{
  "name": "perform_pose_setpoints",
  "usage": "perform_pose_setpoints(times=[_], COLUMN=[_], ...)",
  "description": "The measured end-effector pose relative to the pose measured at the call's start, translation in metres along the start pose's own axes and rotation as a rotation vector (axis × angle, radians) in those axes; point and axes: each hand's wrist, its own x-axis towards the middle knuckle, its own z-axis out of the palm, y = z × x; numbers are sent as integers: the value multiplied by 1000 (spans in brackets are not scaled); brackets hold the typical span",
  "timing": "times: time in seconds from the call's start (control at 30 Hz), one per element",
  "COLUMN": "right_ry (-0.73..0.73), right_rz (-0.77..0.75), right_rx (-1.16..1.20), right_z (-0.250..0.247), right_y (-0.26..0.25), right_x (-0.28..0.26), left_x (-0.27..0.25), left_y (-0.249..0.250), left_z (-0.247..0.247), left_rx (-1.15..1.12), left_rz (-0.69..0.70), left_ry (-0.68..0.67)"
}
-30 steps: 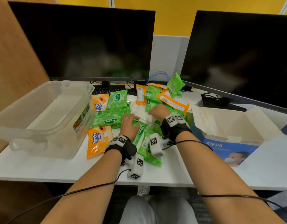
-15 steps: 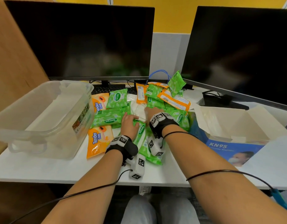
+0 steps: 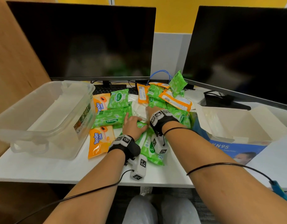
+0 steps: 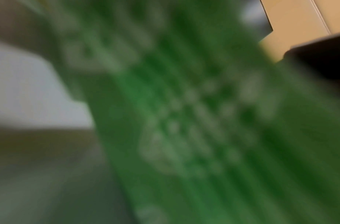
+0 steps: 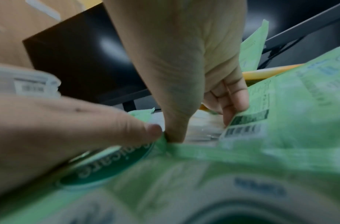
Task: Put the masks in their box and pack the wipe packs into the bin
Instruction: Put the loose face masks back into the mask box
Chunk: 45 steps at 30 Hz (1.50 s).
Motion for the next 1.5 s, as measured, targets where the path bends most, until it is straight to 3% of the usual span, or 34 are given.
perform_pose_setpoints(times=[0.37,0.53,0.63,0.73,0.83,0.9,1.03,1.17,1.33,1.43,1.5], right_ry=[33,287,450,471,438,380,299,473,480,436,448], right_rz=[7,24,-1,59,103,109,60,-22,-64,-71,-58], right_rx=[-86,428,748,935,1140,1210,1271,1289,1039,793,785], right_z=[-10,-54,-84,-99,-100,-97,-86,-84,-107,-125,-131], right_y=[3,7,6,15,30,37,51,75,121,143,155], right_x=[18,9,-8,-22,-40,-54,-80,-106,-138,-164,-179], left_x=[-2,0,4,1,1,1,-4,-16,-34,-44,-48], left_y=[1,5,10,24,41,56,86,112,144,170,184], left_z=[-2,-4,-13,-40,-74,-94,-111,-112,-110,-110,-108], left_rx=[-65,-154,-414,-835,-1231,-1345,-1156,-1092,-1110,-1056,-1092], left_rz=[-4,-43,-193,-258,-214,-155,-34,106,223,259,301], left_ry=[8,11,-58,-52,-32,-104,-89,-33,-338,-432,-500])
